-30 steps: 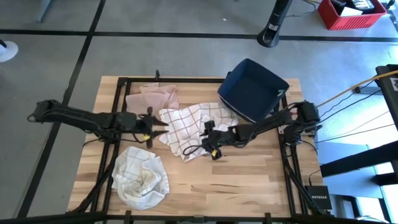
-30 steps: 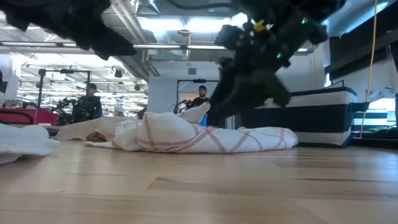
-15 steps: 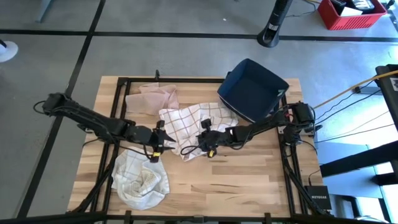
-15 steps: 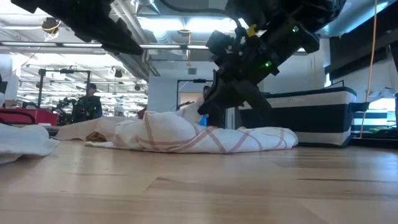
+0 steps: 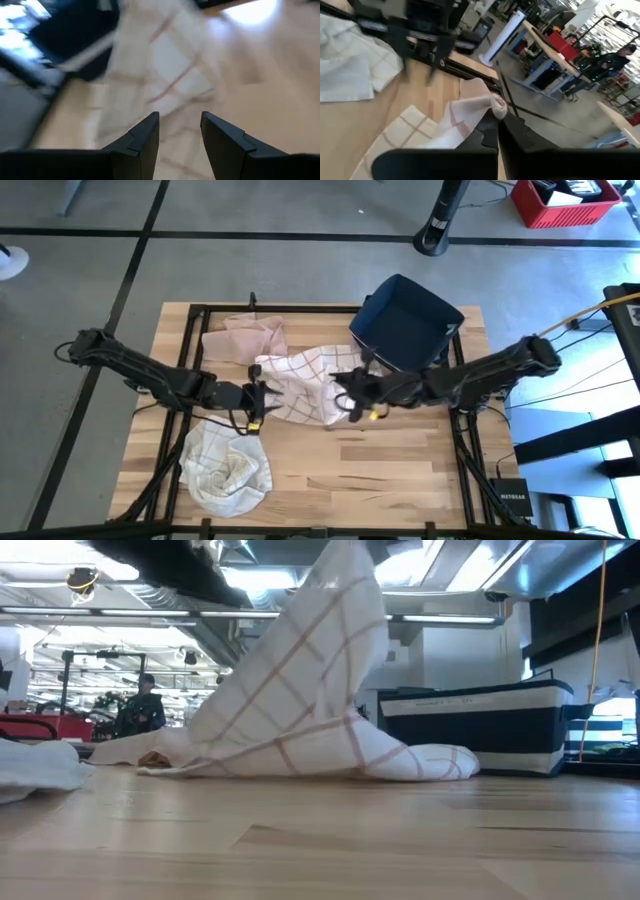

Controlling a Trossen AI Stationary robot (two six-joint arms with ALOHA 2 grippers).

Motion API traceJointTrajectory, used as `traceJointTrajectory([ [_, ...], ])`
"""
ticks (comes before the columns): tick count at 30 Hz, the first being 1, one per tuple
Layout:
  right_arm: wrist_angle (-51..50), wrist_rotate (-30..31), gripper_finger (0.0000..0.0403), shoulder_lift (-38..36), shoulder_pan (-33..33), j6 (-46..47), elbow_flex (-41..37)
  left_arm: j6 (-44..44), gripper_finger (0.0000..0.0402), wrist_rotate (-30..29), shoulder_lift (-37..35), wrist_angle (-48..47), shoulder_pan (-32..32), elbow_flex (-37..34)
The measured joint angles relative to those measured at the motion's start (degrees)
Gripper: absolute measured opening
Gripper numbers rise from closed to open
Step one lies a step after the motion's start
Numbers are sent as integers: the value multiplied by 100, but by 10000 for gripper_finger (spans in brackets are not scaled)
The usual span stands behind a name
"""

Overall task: Fold towel
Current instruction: Fold the white with red-stripe towel

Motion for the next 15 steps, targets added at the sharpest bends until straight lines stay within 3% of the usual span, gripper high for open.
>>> traceJointTrajectory([
  [5,61,9,5,-497,-2,35,-2,981,138,-697,-2,-27,228,443],
  [9,56,8,4,-635,-2,-10,-4,616,138,-808,-4,-203,480,515],
  [13,-163,8,3,-643,-2,311,-4,-167,138,-629,70,-713,618,506],
  [15,-354,8,3,-580,-6,511,-2,-371,138,42,199,-549,684,506],
])
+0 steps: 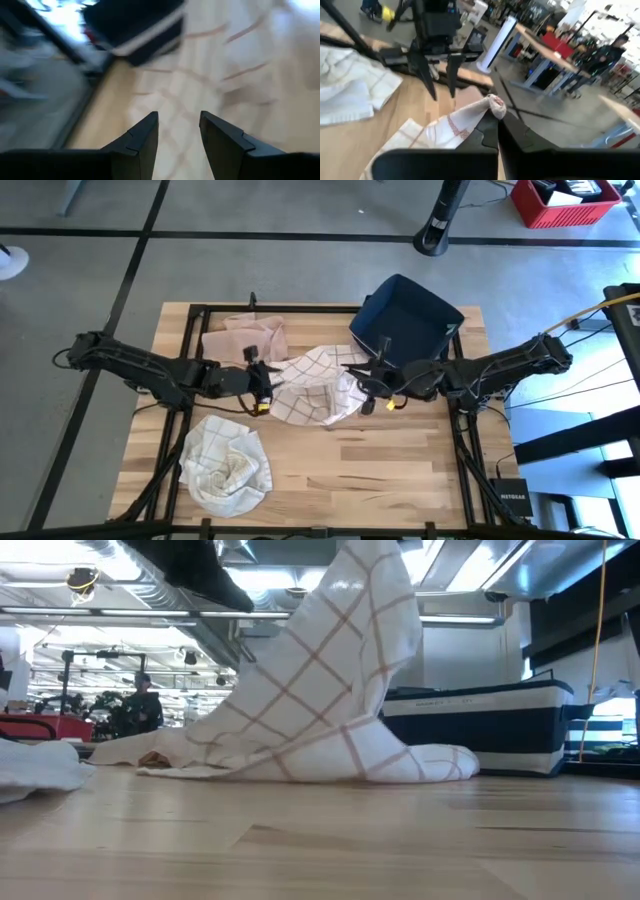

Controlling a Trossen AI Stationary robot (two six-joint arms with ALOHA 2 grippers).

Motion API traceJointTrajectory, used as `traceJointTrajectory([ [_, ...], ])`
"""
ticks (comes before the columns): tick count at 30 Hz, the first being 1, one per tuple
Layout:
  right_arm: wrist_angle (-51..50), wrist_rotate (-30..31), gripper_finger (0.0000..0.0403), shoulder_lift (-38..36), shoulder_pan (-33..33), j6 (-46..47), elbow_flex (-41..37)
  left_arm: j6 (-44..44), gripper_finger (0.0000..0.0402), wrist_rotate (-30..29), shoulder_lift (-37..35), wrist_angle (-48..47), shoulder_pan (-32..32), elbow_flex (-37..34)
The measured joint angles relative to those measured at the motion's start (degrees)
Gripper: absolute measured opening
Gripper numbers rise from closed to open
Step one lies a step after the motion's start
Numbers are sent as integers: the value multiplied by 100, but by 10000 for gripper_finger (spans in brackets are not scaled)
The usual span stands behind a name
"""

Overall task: Fold towel
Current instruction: Fold the white with red-stripe towel

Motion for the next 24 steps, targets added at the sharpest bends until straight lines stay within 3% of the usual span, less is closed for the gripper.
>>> traceJointTrajectory([
  [2,-141,-6,3,89,-16,188,-2,44,138,759,227,419,27,0],
  [4,-99,-51,4,217,-16,229,-6,272,138,992,533,1055,-24,0],
  [7,91,-378,4,387,-14,230,-6,692,138,1012,1010,1621,-150,205],
  [12,376,-713,4,714,-12,88,-6,999,138,790,1483,1497,-339,975],
  [16,616,-703,4,917,-12,65,-6,651,138,547,1606,1039,-406,1387],
  [24,729,-398,5,1122,-12,467,-6,-312,138,507,1625,970,-165,1515],
])
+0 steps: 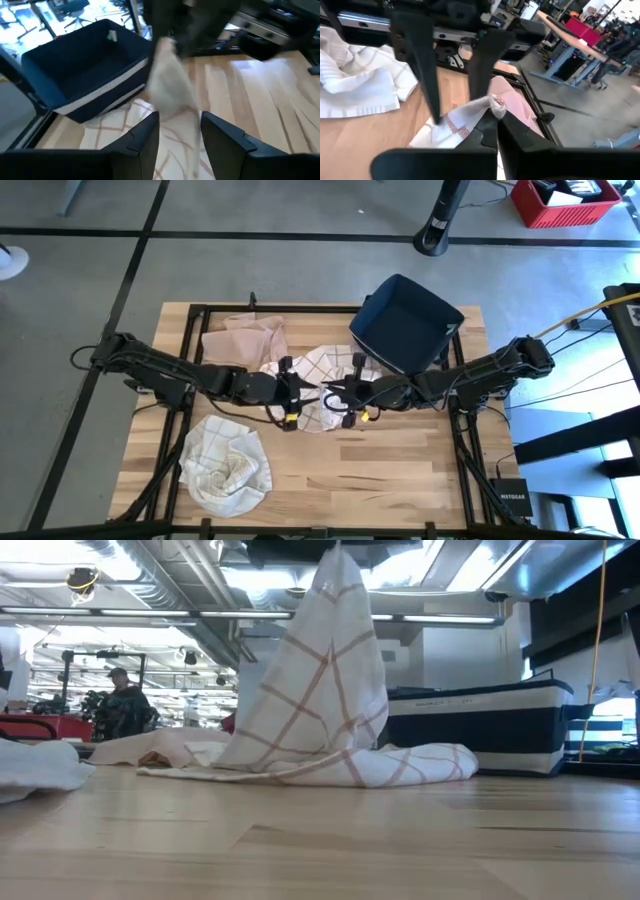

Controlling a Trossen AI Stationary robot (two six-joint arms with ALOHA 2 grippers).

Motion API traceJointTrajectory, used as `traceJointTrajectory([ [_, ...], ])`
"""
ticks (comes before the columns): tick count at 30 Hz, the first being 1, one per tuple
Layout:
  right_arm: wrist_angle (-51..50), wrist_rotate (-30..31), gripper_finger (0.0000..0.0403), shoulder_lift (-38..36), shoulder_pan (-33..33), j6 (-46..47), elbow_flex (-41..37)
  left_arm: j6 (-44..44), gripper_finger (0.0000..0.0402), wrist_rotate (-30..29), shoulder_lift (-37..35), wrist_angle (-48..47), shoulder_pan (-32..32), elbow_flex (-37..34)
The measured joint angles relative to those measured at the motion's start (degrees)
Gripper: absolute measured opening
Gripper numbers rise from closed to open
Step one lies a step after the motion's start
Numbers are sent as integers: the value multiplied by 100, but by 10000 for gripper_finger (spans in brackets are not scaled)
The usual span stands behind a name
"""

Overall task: Fold towel
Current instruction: Fold the white with red-stripe towel

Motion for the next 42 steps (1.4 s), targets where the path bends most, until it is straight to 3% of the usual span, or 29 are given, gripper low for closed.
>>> traceJointTrajectory([
  [10,109,-4,5,38,-44,-40,2,-189,132,83,102,429,50,0],
  [14,111,-16,5,38,-48,-59,4,-151,91,79,102,399,71,-7],
  [18,109,-188,5,38,-48,97,4,175,20,81,102,383,67,-11],
  [22,74,-337,16,56,-40,671,4,372,10,40,46,75,-19,-11],
  [28,-2170,-167,108,-334,130,1379,692,438,6,-464,-395,-1193,-380,325],
  [33,-3843,-628,178,-315,203,2104,924,351,3,-1191,-833,-1737,-777,363],
  [37,-3825,-822,204,-159,197,2332,480,126,6,-2107,-1110,-1884,-1011,363],
  [42,-2546,-756,209,292,188,1796,-254,107,5,-2807,-1186,-1931,-1144,363],
])
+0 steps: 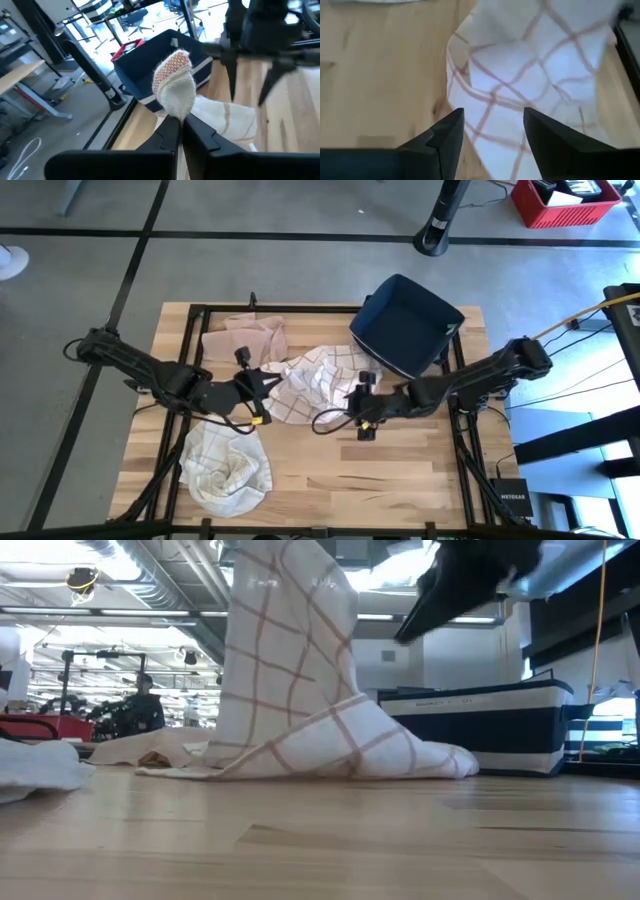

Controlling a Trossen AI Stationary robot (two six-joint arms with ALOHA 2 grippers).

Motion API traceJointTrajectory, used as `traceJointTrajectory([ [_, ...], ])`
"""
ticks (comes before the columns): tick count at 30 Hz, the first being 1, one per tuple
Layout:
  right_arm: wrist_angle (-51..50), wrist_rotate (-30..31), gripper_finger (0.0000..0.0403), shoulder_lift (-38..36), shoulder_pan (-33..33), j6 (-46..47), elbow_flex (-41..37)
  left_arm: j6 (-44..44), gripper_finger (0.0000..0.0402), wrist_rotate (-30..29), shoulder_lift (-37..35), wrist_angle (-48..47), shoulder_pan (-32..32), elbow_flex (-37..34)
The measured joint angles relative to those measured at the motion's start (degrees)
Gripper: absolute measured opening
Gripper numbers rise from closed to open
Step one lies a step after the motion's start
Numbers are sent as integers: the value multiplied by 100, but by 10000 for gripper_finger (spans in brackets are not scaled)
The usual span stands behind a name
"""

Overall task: Fold towel
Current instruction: Fold the white with red-stripe towel

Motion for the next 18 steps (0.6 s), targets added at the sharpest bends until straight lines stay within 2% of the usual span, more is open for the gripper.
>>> traceJointTrajectory([
  [3,386,302,209,443,0,-706,-182,-2,3,-21,-2,-156,2,0],
  [6,836,805,209,798,-72,-1085,-168,-12,5,-29,-2,-257,19,-2],
  [7,980,804,209,909,-129,-1173,-162,-1,7,-29,-2,-236,19,-2],
  [13,1274,-597,209,1321,-597,-1368,-162,0,5,-29,-2,-231,19,-2],
  [16,1237,-932,205,1422,-769,-1324,-164,0,3,-28,-2,-219,19,-2],
  [18,1239,-1112,186,1428,-810,-1325,-164,0,5,-28,-2,-219,19,-2],
])
